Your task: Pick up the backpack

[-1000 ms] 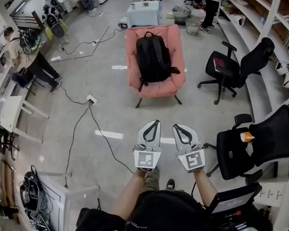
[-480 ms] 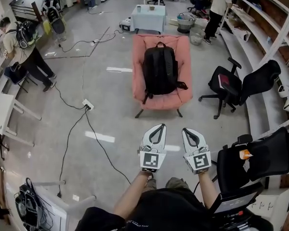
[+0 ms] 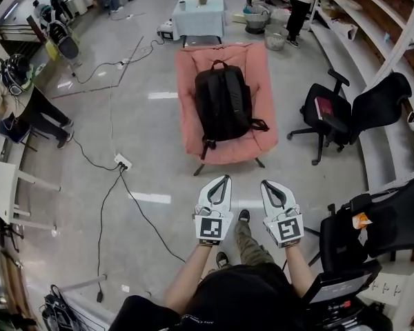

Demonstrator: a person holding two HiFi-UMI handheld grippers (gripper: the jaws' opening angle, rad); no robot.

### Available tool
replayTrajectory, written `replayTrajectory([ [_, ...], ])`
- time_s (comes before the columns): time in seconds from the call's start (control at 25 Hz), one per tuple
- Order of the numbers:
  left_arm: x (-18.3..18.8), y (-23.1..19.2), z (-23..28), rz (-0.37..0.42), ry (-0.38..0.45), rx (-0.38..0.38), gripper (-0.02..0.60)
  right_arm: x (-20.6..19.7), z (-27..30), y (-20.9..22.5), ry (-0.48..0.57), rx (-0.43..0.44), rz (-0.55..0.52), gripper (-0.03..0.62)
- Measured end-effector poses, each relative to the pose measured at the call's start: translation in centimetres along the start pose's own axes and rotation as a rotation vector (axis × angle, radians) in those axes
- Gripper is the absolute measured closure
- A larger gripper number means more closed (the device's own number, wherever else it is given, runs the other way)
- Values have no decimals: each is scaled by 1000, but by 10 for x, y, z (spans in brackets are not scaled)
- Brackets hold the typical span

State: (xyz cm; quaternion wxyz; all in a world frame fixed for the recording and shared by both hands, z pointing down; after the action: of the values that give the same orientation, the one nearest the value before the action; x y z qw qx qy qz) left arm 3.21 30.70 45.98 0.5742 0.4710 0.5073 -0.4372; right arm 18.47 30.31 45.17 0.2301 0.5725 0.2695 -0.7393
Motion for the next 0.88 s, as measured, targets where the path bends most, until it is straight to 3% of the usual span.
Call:
replayTrajectory([
  [0.2,6,1,91,34,8,-64,580,-5,58,86,44,11,41,579],
  [0.4,12,-17,163,35,-6,-13,580,-2,113,150,65,69,39,579],
  [0.68,-16,-62,227,0,-94,18,580,-17,191,181,2,175,66,572],
  [0.88,-43,-110,289,-72,-85,4,580,-24,270,201,-76,240,28,572],
])
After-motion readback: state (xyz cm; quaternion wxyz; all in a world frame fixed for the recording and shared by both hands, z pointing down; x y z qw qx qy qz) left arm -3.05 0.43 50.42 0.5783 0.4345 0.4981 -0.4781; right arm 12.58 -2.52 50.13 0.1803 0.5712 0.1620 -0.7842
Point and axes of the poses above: the fingertips, and each gripper's own axes: z forward along the fingers, y to its right, x out of its top, the point moved 5 cm from there along -z, backward along the fingers, and after that the axes turned 8 degrees about x, right-handed, at the moved point
